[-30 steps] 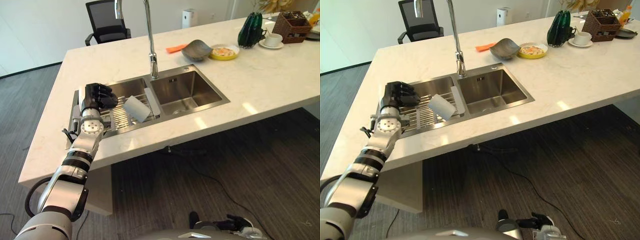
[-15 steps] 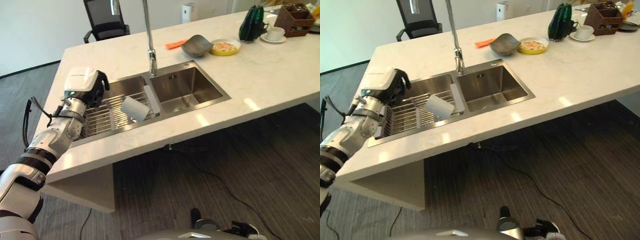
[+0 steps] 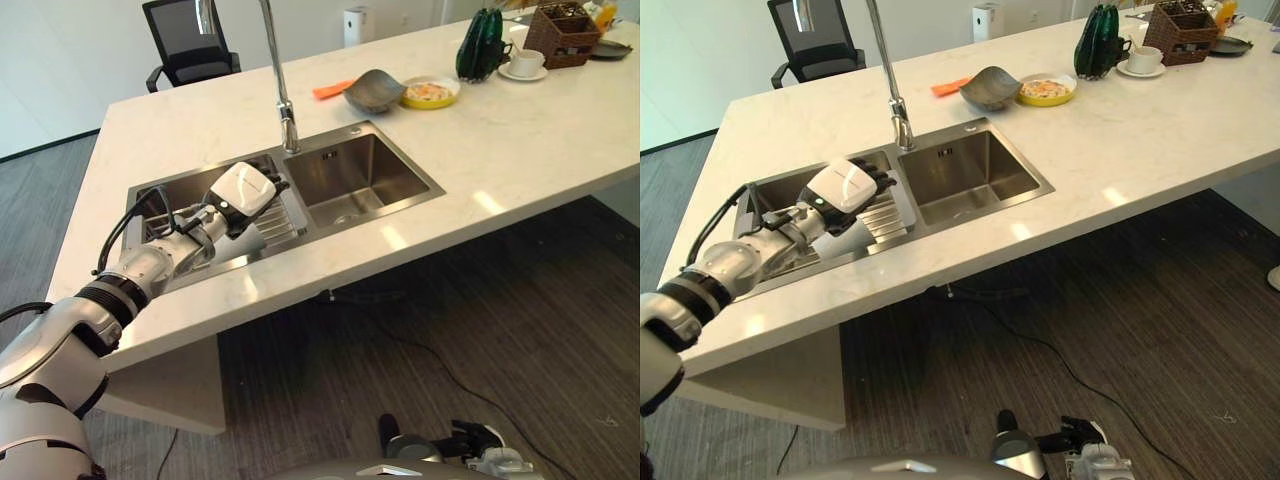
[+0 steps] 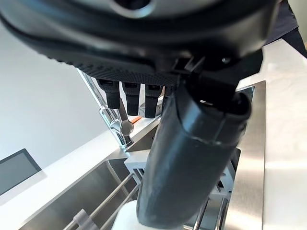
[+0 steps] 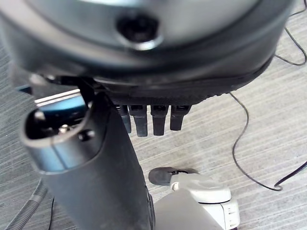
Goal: Place the dishes in the dishwasher.
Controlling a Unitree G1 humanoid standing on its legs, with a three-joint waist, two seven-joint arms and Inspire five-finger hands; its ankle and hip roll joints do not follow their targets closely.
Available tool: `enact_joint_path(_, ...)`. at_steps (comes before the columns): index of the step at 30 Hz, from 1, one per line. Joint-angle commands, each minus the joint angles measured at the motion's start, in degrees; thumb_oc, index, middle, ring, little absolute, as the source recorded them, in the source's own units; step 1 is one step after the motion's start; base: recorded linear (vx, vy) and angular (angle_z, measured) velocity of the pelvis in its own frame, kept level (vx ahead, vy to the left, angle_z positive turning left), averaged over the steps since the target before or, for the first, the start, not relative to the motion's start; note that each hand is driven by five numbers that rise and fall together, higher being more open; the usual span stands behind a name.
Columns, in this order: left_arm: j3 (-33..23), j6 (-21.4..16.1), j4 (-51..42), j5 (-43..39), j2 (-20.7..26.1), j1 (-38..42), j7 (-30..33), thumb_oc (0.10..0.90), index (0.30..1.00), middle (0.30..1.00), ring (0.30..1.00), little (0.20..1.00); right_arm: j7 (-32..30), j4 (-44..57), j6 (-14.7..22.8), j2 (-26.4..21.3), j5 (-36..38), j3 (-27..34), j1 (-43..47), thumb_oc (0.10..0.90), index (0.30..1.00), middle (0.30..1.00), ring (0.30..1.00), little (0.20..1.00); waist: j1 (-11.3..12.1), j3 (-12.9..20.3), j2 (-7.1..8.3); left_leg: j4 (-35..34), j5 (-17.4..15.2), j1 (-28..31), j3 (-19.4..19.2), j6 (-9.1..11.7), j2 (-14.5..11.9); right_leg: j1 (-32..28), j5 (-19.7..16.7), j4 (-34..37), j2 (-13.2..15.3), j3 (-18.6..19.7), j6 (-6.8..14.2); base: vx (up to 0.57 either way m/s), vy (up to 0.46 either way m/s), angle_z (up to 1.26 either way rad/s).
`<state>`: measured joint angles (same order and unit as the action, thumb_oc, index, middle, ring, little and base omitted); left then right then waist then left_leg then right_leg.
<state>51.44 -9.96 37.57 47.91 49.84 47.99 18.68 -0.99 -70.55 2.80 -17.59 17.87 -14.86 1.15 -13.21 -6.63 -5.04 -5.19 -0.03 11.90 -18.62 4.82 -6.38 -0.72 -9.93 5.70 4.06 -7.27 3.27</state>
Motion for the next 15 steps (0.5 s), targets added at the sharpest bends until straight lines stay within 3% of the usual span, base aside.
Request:
enact_joint_path(1,-2.69,3.38,4.53,-3.40,3.71,10.25,0.32,0.800,0.900,0.900,0.900,0.900,-0.05,-1.67,1.02,1.73,-0.43,-2.19,0.75,0.800,0.900,0.900,0.900,0.900,-0.15,2.94,3.19,0.19,0.28,-1.98,1.23,4.25,-4.81,-6.63,9.43,-0.70,7.21,1.18,8.19,0.00,0.000,0.00)
enact_joint_path(15,-10.83,4.78,21.03,-21.29,-3.29,7.99,-6.78,0.800,0.900,0.900,0.900,0.900,0.75,-1.83,-0.44,1.50,-1.87,-1.97,0.24,0.800,0.900,0.900,0.900,0.900,-1.05,2.77,2.95,0.19,0.37,-1.58,0.71,4.11,-4.74,-6.72,9.25,-0.70,7.09,1.41,7.95,0.01,-0.002,-0.02)
